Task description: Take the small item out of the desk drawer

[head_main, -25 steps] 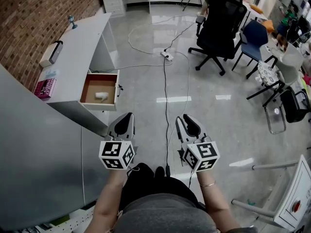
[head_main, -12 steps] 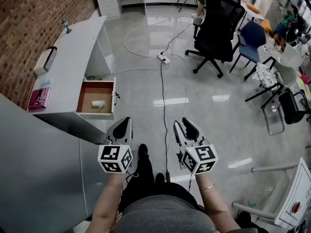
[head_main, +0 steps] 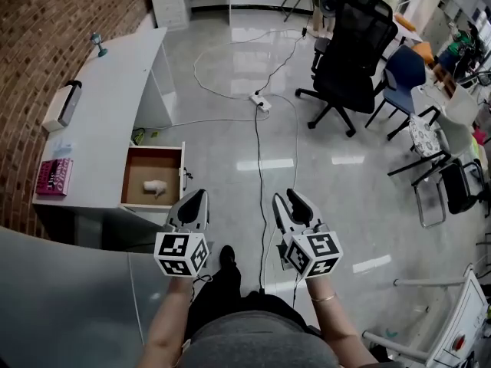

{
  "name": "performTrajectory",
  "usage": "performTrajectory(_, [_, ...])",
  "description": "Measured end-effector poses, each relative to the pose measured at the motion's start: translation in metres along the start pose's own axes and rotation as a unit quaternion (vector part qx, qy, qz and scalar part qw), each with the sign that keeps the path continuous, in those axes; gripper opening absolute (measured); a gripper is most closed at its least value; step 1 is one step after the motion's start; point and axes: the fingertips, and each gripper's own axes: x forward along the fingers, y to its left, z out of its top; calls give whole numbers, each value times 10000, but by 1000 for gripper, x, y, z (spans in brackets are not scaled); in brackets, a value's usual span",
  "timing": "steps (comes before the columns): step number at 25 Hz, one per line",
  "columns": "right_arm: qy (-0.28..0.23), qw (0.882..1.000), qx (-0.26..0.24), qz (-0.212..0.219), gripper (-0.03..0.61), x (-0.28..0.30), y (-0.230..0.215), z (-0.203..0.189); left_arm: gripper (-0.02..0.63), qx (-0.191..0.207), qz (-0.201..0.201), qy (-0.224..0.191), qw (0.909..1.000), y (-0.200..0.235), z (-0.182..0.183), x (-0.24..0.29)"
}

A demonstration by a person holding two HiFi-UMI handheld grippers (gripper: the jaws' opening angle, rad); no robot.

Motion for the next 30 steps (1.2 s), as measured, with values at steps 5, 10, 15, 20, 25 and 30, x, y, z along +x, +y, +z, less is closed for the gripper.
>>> performTrajectory(5, [52,9999,58,-83,121,46,0,11,22,-45,-62,43,10000,36,12,32])
performTrajectory(10, [58,9997,149,-184,118,78,1,19,22,-83,-162,62,9998,60,20,54])
performTrajectory(15, [134,9997,147,-167,118,98,6,23,22,-151,-130,97,9998,79,21,63])
performTrajectory(20, [170,9997,125,-112,118,110,4,24,23,-252,-8,98,9996,95,20,69])
performTrajectory(25, [222,9997,63,80,118,132,8,25,23,-321,188,43,9993,113,21,71])
performTrajectory(30, [310,9982,-29,506,118,170,14,30,22,-410,582,-21,9975,135,24,76])
